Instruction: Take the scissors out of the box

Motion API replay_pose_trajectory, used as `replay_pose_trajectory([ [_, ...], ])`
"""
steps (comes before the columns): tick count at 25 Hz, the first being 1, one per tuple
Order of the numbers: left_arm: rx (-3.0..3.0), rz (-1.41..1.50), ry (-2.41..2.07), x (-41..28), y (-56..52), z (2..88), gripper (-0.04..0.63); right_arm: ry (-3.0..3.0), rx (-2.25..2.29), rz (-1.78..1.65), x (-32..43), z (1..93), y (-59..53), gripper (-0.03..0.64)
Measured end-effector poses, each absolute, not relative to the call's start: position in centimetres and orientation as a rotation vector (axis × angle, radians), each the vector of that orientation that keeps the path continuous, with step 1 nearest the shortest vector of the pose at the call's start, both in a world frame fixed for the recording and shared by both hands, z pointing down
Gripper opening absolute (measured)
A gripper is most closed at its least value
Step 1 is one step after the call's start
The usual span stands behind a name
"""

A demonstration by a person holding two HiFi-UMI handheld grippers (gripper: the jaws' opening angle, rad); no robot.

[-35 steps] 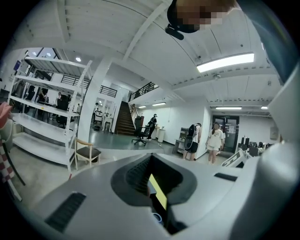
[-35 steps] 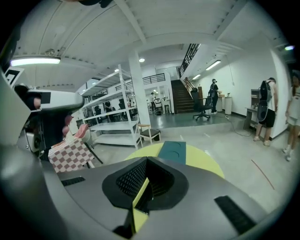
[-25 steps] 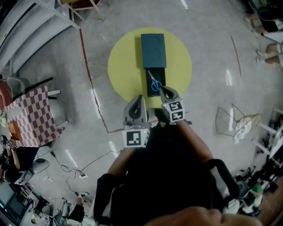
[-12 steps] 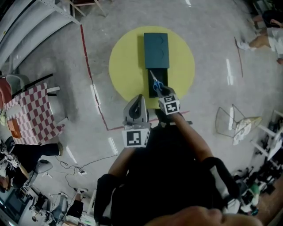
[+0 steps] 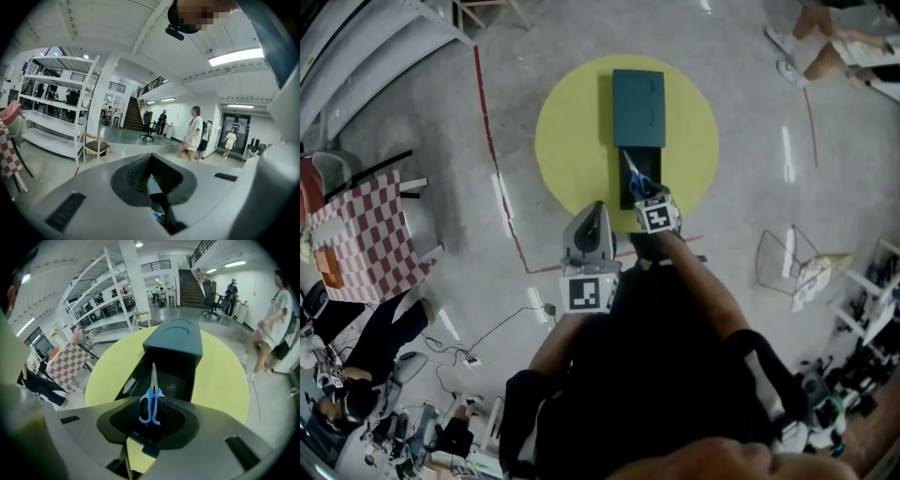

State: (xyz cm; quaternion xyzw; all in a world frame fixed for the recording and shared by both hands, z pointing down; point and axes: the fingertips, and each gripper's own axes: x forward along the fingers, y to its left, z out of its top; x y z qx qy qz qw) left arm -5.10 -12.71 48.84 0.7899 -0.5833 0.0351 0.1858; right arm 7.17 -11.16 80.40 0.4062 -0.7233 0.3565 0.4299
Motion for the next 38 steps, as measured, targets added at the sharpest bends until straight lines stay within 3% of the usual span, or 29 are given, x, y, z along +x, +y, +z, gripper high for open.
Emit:
replay_pose_trajectory([
  [38, 2.096, 0.106, -1.720, -7.9, -12.6, 50.3, -0.005, -1.575, 0.919, 0.776, 7.7, 84.3, -12.2, 0.086],
])
